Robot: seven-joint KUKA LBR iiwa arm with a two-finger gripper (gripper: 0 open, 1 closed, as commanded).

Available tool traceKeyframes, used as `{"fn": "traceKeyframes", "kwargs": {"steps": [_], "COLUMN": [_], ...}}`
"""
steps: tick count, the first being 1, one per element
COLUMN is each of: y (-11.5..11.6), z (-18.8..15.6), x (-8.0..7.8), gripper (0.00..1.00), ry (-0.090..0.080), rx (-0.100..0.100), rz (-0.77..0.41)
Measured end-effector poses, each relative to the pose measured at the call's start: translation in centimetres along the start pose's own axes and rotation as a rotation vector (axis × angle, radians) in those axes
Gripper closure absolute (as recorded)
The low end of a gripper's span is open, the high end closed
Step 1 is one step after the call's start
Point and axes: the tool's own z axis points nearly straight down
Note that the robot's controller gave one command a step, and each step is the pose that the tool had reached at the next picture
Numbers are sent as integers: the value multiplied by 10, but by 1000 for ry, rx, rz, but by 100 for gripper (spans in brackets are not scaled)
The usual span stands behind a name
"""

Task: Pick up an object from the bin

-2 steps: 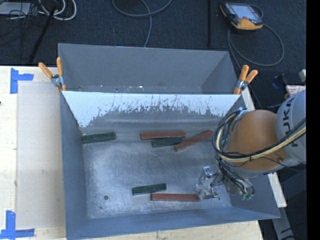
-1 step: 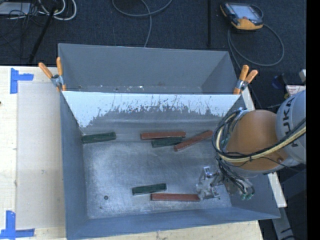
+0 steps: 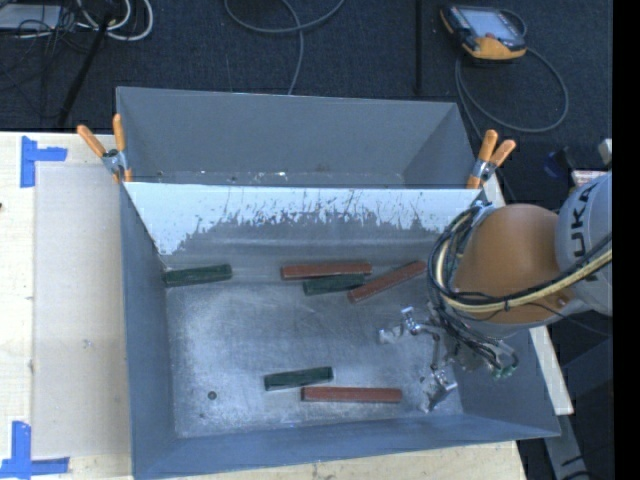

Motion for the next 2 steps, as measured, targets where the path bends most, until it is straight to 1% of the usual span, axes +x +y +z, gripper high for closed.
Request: {"fn": "traceKeyframes", "kwargs": {"steps": [1,2], "y": [0,52], "z": [0,25], "x": [0,-9], "gripper": [0,100], "ry": [0,-7], "rx": [0,3], "rz": [-2,126]}}
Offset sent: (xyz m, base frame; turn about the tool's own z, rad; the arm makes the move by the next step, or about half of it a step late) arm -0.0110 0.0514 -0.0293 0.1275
